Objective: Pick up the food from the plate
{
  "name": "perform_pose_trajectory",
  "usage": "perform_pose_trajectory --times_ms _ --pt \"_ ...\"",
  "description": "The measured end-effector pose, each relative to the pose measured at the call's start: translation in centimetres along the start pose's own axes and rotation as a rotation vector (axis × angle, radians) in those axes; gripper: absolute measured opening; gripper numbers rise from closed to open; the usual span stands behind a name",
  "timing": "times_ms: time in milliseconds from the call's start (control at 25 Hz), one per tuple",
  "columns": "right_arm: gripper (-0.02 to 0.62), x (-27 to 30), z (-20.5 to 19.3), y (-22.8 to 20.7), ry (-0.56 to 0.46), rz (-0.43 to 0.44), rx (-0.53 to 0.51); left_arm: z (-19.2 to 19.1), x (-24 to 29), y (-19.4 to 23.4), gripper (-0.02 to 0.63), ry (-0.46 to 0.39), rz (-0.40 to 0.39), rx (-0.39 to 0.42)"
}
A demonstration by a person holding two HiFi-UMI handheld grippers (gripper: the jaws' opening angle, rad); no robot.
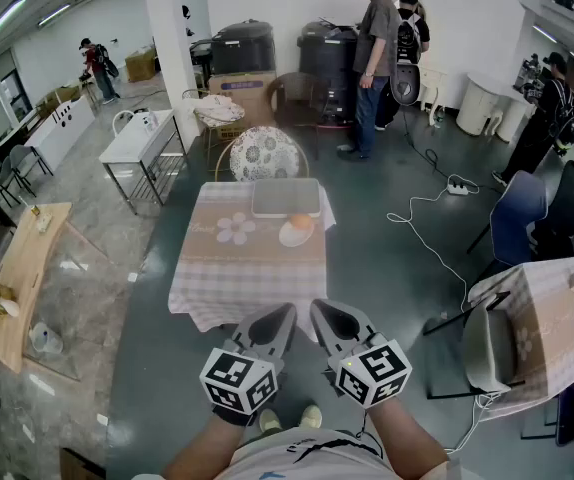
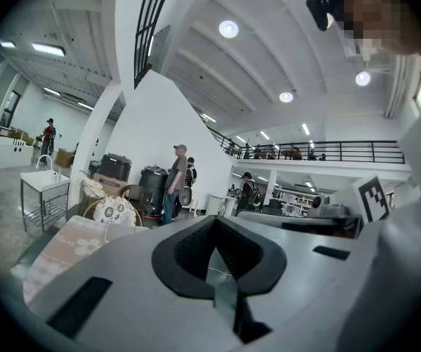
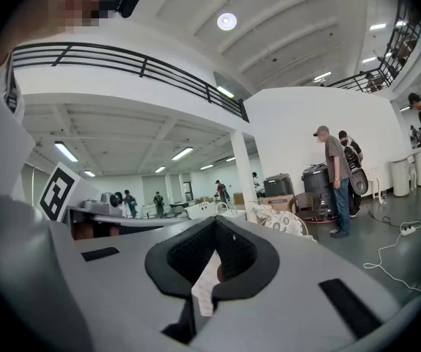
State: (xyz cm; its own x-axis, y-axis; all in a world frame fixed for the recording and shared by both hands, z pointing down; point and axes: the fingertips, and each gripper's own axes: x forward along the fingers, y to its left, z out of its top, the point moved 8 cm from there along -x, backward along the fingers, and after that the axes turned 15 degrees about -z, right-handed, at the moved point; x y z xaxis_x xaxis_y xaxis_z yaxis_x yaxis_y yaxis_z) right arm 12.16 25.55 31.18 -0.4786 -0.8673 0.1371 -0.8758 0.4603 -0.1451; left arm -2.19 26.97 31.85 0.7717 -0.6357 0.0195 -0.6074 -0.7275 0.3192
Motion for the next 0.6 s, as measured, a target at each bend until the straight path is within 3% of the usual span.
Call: perform_pose_trajectory --times_ms 600 --pt "0.015 1.2 0.2 -2.4 -0.035 0.024 0.025 1.1 2.3 1.6 0.006 -0.011 -0.011 0.075"
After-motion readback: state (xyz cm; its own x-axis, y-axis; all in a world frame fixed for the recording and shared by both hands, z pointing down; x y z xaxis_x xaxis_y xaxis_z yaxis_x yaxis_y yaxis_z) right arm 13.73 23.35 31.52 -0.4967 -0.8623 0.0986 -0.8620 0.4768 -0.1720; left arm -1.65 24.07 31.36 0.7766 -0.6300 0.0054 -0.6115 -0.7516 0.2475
